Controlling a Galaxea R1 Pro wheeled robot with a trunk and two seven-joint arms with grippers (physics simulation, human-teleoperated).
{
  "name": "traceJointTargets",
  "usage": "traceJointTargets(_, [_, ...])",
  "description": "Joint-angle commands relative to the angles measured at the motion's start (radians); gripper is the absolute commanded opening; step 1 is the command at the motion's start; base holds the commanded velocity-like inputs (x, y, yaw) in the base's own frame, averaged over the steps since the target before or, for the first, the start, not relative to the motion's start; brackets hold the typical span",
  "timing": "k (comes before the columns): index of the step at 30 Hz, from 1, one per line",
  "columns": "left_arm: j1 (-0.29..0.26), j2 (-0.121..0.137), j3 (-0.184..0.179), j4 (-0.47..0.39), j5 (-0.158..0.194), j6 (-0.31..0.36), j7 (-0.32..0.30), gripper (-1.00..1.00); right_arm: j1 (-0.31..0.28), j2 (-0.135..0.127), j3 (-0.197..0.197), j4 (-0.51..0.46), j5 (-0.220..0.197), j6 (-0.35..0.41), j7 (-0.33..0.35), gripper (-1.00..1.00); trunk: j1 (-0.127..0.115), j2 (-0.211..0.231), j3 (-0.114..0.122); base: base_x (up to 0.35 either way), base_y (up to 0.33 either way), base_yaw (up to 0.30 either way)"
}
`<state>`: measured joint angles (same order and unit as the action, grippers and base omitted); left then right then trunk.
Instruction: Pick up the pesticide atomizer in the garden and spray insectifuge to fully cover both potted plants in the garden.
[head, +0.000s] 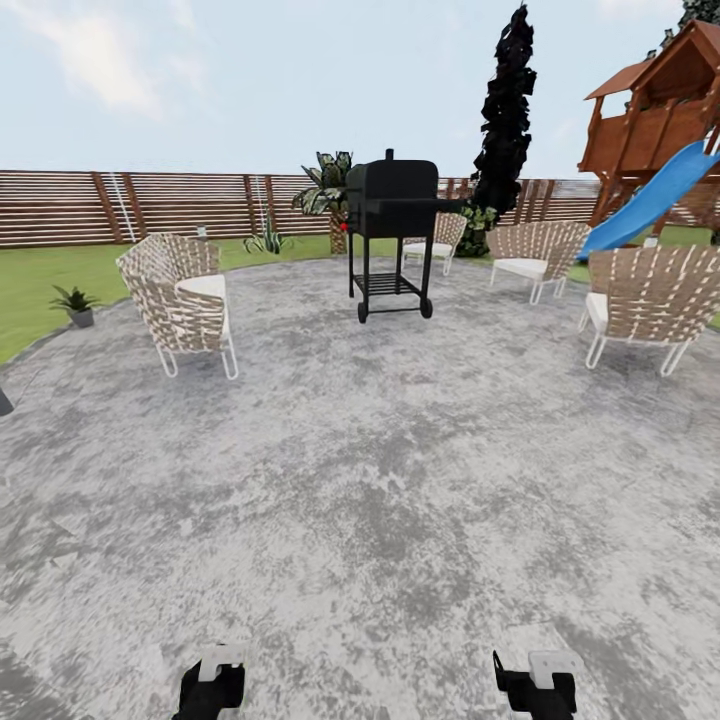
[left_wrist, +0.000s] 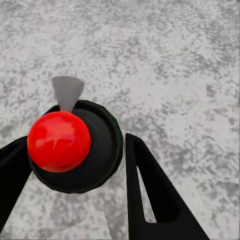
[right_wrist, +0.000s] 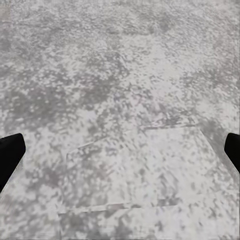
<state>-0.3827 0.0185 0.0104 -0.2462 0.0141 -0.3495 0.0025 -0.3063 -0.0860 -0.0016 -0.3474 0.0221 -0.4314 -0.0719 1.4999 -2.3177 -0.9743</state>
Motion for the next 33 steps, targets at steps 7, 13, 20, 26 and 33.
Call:
traceJointTargets(7, [-0.001,0.0,0.001,0.001,0.001,-0.003,0.001,-1.0,0.0,0.0,0.0,0.001,0.002,-0.003,-0.003,1.0,0.0,0.0,-0.001,0.339,0.0,0.0])
traceJointTargets(13, [0.0,0.0,0.001,0.001,0.001,-0.003,0.001,-1.0,-0.001,0.0,0.0,0.001,0.002,-0.003,-0.003,1.0,0.0,0.0,-0.001,0.339,0.0,0.0])
traceJointTargets(20, [-0.001,0.0,0.001,0.001,0.001,-0.003,0.001,-1.0,-0.001,0.0,0.0,0.001,0.002,-0.003,-0.003,1.0,0.0,0.0,-0.001,0.339,0.0,0.0])
traceJointTargets(26, [0.0,0.0,0.001,0.001,0.001,-0.003,0.001,-1.0,-0.001,0.0,0.0,0.001,0.002,-0.003,-0.003,1.0,0.0,0.0,-0.001,0.339,0.0,0.0])
traceJointTargets(33, [0.0,0.0,0.001,0.001,0.001,-0.003,0.001,-1.0,0.0,0.0,0.0,0.001,0.002,-0.003,-0.003,1.0,0.0,0.0,-0.001,0.339,0.0,0.0])
